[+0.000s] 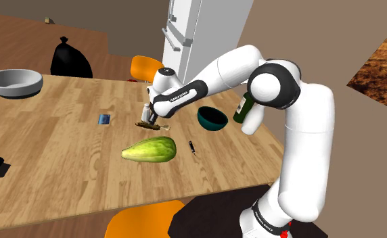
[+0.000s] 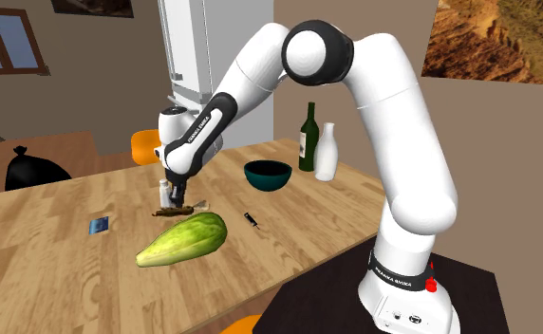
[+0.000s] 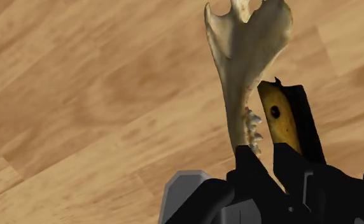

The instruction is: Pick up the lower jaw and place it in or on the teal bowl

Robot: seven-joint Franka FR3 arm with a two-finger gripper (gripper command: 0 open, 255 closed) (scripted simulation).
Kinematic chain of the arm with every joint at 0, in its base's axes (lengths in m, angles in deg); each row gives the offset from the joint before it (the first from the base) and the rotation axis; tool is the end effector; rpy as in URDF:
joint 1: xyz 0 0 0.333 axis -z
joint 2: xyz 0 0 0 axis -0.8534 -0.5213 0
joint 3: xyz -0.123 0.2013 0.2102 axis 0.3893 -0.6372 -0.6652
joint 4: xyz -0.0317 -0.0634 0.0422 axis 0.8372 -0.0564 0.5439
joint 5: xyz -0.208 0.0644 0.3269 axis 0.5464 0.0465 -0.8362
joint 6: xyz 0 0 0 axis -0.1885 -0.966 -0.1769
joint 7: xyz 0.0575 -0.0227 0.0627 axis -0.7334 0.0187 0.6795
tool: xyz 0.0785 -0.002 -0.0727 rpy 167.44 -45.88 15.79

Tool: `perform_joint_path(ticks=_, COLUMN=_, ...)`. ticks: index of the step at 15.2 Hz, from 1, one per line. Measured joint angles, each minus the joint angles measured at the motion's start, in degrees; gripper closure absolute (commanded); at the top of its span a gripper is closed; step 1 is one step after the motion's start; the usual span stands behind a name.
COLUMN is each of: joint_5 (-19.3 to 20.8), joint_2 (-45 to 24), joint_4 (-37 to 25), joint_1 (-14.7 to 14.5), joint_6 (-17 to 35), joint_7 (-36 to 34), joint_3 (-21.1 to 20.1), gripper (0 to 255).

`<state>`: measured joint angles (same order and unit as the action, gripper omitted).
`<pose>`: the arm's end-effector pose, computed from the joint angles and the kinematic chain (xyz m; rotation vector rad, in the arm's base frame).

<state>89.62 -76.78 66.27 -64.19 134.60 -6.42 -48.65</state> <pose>0.6474 0.0878 0.2601 2.8604 0.9178 0.2998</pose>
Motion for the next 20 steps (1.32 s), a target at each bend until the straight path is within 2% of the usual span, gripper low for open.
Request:
perform_joint_path(ticks=6, joint_5=-0.01, joint_2=0.09, joint_4=0.15, joint_1=0.26, joint_6=0.18, joint_7=0.22, joint_3=0.1, gripper=255)
perform_joint_path(ticks=7, joint_5=-0.01, joint_2=0.12, joint_4=0.11, joint_1=0.25, joint_6=0.21, joint_7=0.22, joint_3=0.09, gripper=0)
perform_joint_path(ticks=8, joint_5=-0.02, joint_2=0.17, joint_4=0.08, joint_1=0.24, joint_6=0.22, joint_7=0.22, joint_3=0.08, gripper=0)
perform_joint_path(ticks=9, joint_5=-0.83, joint_2=0.22, joint_4=-1.3, joint_1=0.85, joint_6=-2.5, joint_7=1.39, joint_3=-0.52, gripper=0)
perform_joint_path(ticks=12, joint_5=-3.97, joint_2=-0.6, joint_4=-9.67, joint_1=3.45, joint_6=-19.74, joint_7=7.02, joint_3=-2.04, gripper=0)
perform_joint_path(ticks=13, joint_5=-4.38, joint_2=-1.18, joint_4=-11.3, joint_1=3.7, joint_6=-22.74, joint_7=7.79, joint_3=-2.18, gripper=0)
perform_joint_path(ticks=15, joint_5=-4.63, joint_2=-2.11, joint_4=-12.25, joint_1=3.92, joint_6=-24.32, joint_7=8.38, joint_3=-2.25, gripper=0)
perform_joint_path(ticks=20, joint_5=-4.5, joint_2=-4.1, joint_4=-11.81, joint_1=4.05, joint_6=-22.48, joint_7=8.49, joint_3=-2.11, gripper=0)
